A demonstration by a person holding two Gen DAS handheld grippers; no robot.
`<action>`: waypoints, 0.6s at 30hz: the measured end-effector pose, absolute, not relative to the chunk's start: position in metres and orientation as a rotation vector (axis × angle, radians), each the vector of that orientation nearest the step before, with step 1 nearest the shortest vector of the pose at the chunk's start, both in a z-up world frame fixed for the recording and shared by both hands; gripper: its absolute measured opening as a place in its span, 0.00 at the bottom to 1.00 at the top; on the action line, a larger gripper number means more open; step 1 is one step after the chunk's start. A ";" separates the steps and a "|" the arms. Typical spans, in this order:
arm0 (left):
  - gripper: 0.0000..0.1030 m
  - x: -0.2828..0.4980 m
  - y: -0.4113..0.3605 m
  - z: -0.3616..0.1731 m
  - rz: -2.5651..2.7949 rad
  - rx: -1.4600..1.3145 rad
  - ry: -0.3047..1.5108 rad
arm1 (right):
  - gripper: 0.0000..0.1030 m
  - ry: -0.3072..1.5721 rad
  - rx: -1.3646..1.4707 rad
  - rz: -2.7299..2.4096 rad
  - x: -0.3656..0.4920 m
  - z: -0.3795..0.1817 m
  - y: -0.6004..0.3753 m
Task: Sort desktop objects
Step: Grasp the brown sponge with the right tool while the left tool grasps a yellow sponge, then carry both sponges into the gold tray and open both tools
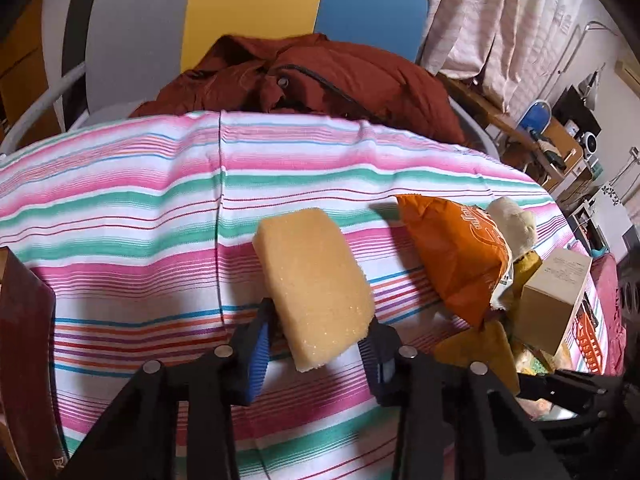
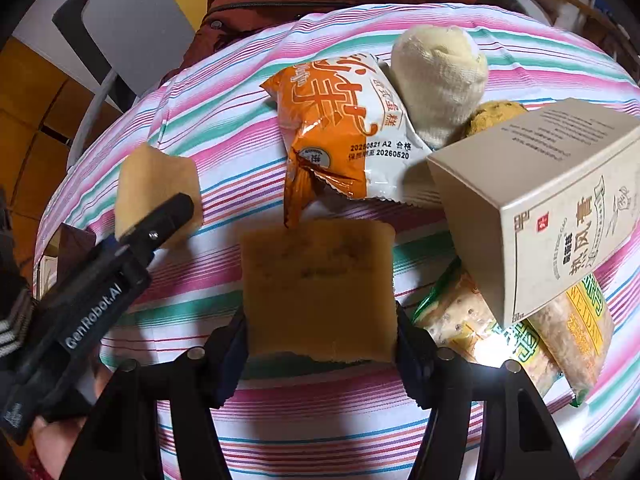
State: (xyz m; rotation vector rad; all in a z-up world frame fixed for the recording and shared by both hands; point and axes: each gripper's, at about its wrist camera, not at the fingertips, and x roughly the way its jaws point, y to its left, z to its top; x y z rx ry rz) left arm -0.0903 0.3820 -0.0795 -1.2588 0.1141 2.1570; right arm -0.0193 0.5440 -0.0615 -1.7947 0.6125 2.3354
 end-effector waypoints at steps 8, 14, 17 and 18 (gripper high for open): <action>0.28 -0.063 0.361 -0.088 2.206 -1.163 0.064 | 0.64 0.560 -1.778 2.366 -0.026 -0.064 0.538; 0.28 -0.052 0.338 -0.090 2.196 -1.144 -0.028 | 0.64 0.561 -1.767 2.371 -0.030 -0.065 0.536; 0.28 -0.040 0.328 -0.089 2.185 -1.118 -0.018 | 0.64 0.561 -1.764 2.379 -0.031 -0.064 0.534; 0.28 -0.037 0.325 -0.089 2.181 -1.114 -0.027 | 0.64 0.566 -1.762 2.386 -0.031 -0.063 0.534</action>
